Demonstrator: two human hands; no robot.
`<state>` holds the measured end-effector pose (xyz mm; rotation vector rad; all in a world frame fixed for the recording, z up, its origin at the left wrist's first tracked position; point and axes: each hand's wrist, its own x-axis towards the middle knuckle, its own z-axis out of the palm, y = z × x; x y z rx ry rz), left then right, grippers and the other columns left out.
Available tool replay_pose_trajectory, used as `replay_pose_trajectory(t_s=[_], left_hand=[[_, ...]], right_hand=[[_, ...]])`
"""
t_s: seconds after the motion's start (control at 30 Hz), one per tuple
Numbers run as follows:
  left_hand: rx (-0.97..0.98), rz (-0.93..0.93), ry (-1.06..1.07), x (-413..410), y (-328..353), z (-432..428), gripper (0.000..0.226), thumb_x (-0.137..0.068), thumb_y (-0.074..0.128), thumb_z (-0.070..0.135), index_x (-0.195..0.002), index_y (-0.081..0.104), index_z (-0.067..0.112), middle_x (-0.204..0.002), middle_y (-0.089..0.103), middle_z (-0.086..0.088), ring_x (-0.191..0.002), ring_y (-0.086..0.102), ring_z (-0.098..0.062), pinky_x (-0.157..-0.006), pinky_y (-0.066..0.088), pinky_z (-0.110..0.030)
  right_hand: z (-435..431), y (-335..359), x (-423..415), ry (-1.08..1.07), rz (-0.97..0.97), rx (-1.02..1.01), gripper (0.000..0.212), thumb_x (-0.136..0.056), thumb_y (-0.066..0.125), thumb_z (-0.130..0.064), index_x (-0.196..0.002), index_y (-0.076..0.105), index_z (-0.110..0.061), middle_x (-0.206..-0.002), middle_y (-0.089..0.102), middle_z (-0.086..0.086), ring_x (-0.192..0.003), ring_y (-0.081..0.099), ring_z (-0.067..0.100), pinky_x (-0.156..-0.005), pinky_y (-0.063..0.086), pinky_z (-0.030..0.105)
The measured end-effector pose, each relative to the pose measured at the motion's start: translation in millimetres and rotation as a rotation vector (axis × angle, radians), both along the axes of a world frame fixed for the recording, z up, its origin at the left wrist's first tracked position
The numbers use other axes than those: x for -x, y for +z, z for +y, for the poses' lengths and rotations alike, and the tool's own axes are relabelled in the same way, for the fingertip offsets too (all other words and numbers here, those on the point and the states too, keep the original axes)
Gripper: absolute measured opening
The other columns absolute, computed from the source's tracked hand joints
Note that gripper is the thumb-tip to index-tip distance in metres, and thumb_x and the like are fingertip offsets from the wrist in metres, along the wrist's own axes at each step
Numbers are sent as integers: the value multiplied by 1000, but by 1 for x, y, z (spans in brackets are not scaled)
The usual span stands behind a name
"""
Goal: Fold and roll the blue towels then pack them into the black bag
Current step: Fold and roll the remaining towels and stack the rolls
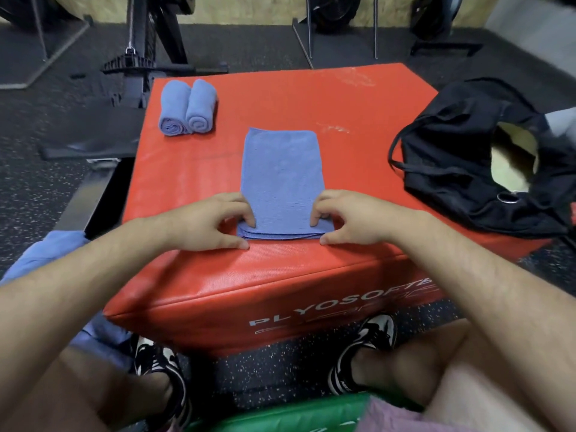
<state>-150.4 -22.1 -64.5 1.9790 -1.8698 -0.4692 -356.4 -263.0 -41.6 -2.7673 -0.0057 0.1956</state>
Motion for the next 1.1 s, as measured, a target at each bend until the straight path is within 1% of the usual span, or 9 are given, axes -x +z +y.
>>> replay_pose_trajectory(t_s=[0.2, 0.3, 0.43, 0.53, 0.63, 0.77, 0.9, 1.0, 1.1], left_hand=[[36, -47, -19, 0, 4, -3, 20, -83, 79, 15, -99, 68, 18, -102, 62, 4, -88, 58, -7, -80, 45, -18], [58, -85, 12, 3, 6, -3, 13, -85, 70, 23, -97, 68, 17, -95, 64, 7, -81, 57, -4, -74, 42, -10], [107, -114, 103, 7, 6, -2, 15, -88, 69, 13, -102, 66, 17, -90, 64, 10, -78, 55, -7, -70, 42, -13], [114, -130, 105, 9, 5, -5, 19, -88, 69, 15, -106, 63, 17, -93, 64, 8, -80, 54, -7, -71, 40, -12], [91, -176, 38, 10, 5, -7, 22, -87, 74, 26, -103, 60, 19, -93, 59, 8, -81, 53, -9, -74, 41, -20], [99, -154, 80, 9, 8, -9, 13, -91, 71, 22, -101, 64, 17, -90, 63, 10, -75, 51, -3, -70, 40, -18], [24, 7, 213, 7, 9, -8, 11, -93, 68, 21, -103, 68, 17, -91, 69, 7, -80, 60, -5, -72, 45, -17], [41, 27, 275, 6, 6, -11, 11, -92, 68, 12, -103, 69, 10, -96, 68, 0, -82, 60, -4, -71, 41, -7], [53, 41, 325, 6, 7, -15, 11, -91, 69, 8, -101, 69, 9, -96, 65, -2, -84, 57, 2, -72, 39, -6]], right_hand=[[-1, -2, -1, 23, -55, 27, 22, -79, 71, -12, -101, 68, -16, -101, 62, 0, -90, 56, 17, -81, 42, 24], [-2, -2, 0, -13, -93, 63, 21, -83, 65, -16, -103, 67, -17, -97, 65, -2, -85, 58, 18, -80, 47, 34], [0, -2, 2, -26, -88, 68, 28, -83, 63, -18, -111, 63, -22, -101, 65, -7, -86, 56, 13, -79, 46, 32], [-1, -3, 2, -20, -110, 71, 22, -86, 66, -23, -108, 63, -23, -99, 64, -9, -85, 56, 12, -78, 46, 32], [-3, -3, 1, -20, -156, 76, 13, -91, 65, -23, -103, 65, -18, -97, 66, -4, -86, 59, 17, -78, 47, 34], [-7, -3, 2, -28, -190, 29, 10, -91, 68, -19, -100, 67, -16, -91, 55, -11, -82, 49, 7, -77, 40, 24], [-9, 0, 2, -96, -155, -30, 12, -91, 68, -17, -103, 68, -17, -85, 52, -17, -77, 44, 3, -71, 35, 14], [-7, -1, 2, -160, -130, -101, 18, -90, 66, -19, -106, 64, -28, -91, 63, -9, -83, 57, 14, -76, 46, 28], [-7, -3, 1, -181, -120, -90, 15, -91, 64, -19, -104, 63, -27, -89, 65, -7, -84, 60, 17, -79, 49, 35]])
